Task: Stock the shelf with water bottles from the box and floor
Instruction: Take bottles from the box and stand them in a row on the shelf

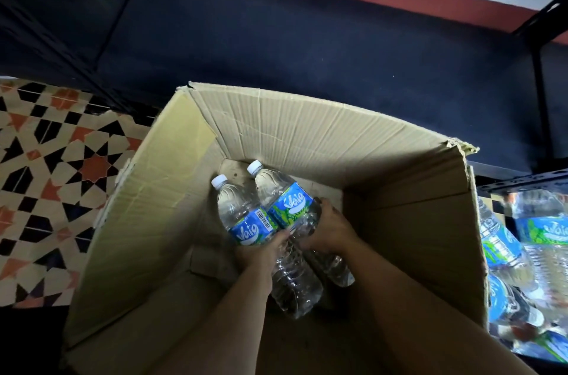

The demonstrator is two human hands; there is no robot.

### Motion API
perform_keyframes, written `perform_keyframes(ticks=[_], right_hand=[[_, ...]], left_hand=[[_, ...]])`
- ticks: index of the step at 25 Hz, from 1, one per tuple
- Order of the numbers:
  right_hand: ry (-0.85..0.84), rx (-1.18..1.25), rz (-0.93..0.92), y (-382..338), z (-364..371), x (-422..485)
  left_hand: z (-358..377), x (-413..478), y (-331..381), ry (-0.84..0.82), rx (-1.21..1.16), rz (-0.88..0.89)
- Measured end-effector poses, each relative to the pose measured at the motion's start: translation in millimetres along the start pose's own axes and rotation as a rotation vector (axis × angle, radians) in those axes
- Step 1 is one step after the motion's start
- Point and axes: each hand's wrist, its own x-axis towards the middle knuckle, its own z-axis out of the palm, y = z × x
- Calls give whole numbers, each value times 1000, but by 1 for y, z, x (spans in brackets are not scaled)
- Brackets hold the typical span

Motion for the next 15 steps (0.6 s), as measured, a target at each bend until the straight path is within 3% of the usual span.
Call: perform_keyframes(ticks=[4, 9, 15], right_hand=[[72, 18, -21, -3, -4, -8], [151, 99, -22, 1, -14, -39], [238, 231, -88, -11, -41, -94]], left_hand=[[1, -1, 1, -17, 19, 17], [-10, -37, 22, 171, 114, 187], [-29, -90, 44, 101, 192, 331]])
